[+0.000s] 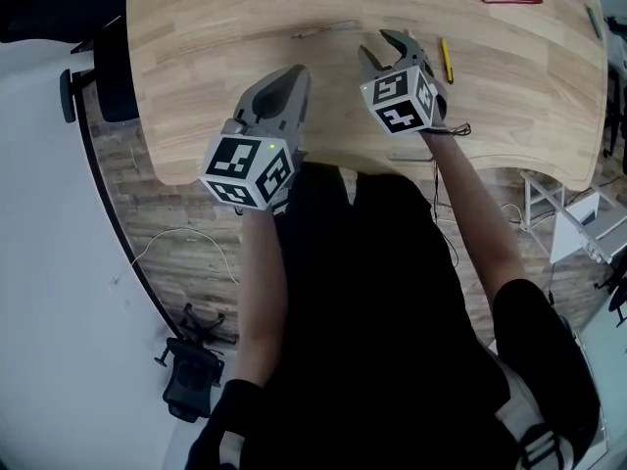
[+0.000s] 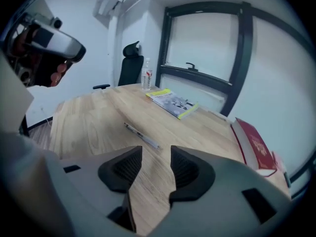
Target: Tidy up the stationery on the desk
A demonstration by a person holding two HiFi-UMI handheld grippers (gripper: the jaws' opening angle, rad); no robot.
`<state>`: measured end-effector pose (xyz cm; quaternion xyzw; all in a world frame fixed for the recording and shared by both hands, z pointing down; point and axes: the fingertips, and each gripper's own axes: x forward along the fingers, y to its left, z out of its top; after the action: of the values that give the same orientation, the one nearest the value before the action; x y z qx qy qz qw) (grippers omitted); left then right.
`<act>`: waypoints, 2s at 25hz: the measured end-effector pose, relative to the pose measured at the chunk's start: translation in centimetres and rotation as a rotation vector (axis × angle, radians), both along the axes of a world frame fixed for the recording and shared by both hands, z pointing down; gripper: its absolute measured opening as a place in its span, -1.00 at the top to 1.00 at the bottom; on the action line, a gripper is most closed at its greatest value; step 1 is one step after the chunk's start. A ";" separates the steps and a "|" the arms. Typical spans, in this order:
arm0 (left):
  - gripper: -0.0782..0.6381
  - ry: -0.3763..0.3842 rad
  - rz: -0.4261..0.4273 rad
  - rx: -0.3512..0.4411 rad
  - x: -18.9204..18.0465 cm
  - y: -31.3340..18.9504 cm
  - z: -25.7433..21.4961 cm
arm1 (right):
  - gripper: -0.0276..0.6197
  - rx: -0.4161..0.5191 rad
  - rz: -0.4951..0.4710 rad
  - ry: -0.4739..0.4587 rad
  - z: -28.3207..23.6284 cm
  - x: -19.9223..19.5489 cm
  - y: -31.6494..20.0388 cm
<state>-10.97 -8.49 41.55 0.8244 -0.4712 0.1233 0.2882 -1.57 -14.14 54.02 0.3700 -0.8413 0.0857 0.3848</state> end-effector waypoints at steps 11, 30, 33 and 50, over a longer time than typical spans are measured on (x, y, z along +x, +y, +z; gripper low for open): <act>0.68 0.012 -0.014 -0.023 -3.0 -0.3 0.7 | 0.30 -0.016 -0.180 0.103 2.6 -5.7 -1.9; 0.68 0.019 -0.014 -0.056 -5.5 -1.3 2.0 | 0.40 -0.143 -0.194 0.143 6.9 -7.2 -3.3; 0.68 0.017 -0.009 -0.056 -5.0 -1.2 2.0 | 0.42 -0.156 -0.173 0.135 6.9 -7.1 -3.4; 0.68 0.007 -0.028 -0.039 -5.0 -0.4 1.3 | 0.72 -0.146 -0.132 0.134 7.1 -7.2 -2.3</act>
<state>-16.02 -8.89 42.90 0.8124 -0.4791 0.1257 0.3076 -8.81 -16.44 61.13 0.2894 -0.8277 0.0963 0.4711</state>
